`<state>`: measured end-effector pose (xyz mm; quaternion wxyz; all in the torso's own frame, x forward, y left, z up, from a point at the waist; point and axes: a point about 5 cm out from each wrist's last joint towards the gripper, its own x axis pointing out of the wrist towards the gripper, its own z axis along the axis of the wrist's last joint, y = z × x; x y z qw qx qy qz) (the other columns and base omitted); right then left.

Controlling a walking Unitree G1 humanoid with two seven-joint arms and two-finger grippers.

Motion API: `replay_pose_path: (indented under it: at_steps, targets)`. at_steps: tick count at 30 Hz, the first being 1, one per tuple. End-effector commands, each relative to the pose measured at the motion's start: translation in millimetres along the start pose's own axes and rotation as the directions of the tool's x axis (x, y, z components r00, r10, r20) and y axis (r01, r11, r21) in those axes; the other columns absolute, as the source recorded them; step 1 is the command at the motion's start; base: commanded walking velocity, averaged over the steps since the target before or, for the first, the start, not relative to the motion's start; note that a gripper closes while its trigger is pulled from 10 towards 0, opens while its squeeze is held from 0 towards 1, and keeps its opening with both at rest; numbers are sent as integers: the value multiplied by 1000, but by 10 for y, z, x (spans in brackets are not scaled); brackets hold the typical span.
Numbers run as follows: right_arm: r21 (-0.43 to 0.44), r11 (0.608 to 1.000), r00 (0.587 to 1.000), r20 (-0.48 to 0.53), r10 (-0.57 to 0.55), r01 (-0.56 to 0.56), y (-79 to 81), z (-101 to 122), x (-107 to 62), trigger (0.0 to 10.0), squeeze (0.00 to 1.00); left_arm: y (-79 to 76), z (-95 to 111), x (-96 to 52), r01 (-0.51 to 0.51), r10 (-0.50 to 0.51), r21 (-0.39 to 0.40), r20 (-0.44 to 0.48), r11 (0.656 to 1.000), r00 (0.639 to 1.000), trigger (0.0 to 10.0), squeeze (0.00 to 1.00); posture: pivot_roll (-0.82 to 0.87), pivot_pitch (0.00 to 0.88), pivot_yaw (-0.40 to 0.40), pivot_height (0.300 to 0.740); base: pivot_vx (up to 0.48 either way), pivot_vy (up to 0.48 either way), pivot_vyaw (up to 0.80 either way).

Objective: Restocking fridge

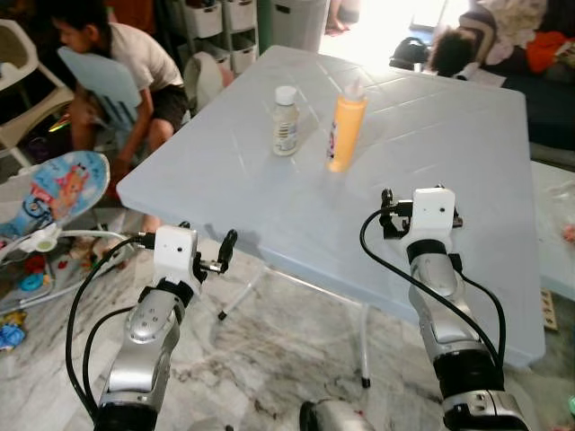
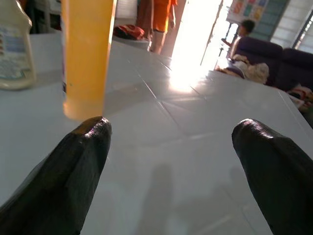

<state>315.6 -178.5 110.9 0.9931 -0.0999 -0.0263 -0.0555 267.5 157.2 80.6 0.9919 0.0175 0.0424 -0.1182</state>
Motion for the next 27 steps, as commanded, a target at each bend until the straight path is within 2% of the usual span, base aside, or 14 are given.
replay_pose_path:
  at_steps: [1, 10, 17, 27]
  targets:
    - [0, 1000, 999, 50, 0, 0, -1, 117, 39, 10000, 0, 5, 56, 22, 6, -6, 4, 23, 1000, 1000, 10000, 0, 16, 25, -9, 740, 266, 0, 0]
    - [-18, 999, 996, 81, -29, 30, -55, 179, 72, 10000, 0, -1, 90, 27, 15, -15, 2, 38, 1000, 999, 10000, 0, 16, 28, -4, 740, 298, 0, 0]
    - [-35, 999, 994, 109, 26, -22, -9, 249, 120, 10000, 0, -2, 115, 47, 8, -8, 0, 48, 1000, 999, 10000, 0, 17, 36, -9, 740, 288, 0, 0]
    - [-53, 998, 994, 107, 24, -19, 16, 233, 103, 10000, 0, -19, 96, 26, 8, -8, -5, 42, 1000, 999, 10000, 0, 18, 32, -8, 740, 0, 0, 0]
